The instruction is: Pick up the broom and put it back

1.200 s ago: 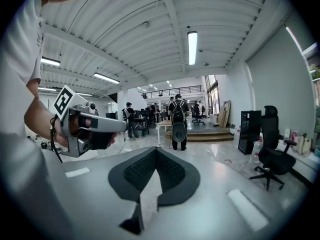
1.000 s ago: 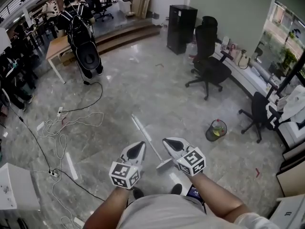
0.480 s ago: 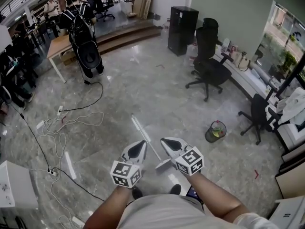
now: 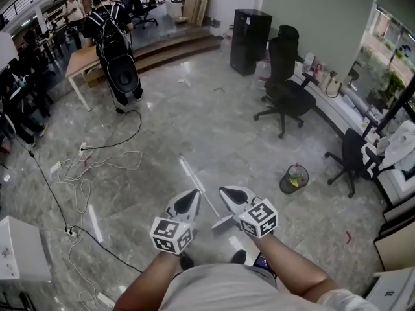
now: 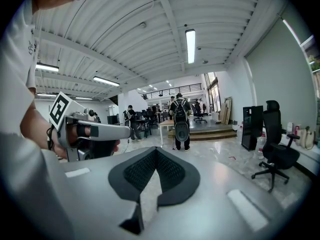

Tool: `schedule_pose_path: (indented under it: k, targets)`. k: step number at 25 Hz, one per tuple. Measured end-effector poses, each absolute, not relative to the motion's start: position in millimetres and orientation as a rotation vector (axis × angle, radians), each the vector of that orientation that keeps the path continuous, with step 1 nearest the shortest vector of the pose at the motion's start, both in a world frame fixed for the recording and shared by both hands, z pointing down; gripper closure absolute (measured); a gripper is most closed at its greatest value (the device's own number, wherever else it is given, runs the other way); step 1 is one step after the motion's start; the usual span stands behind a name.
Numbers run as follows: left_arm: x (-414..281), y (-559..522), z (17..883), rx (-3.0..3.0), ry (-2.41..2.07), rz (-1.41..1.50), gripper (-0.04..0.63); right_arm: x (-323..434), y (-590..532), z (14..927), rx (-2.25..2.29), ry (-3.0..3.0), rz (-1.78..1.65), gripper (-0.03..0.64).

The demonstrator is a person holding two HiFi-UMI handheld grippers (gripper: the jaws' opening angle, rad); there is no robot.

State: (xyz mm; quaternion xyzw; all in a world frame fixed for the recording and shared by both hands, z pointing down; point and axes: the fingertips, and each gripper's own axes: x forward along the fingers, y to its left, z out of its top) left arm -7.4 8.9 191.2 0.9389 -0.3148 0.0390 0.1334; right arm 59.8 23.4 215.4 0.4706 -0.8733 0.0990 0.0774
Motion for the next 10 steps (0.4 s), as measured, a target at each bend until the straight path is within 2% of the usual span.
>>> schedule_pose_path:
  k: [10]
  targets:
    - [-8.8, 8.9, 189.3, 2.721, -0.912, 0.109, 0.591, 55.7, 21.7, 211.7, 1.405, -2.629, 0.298, 0.615]
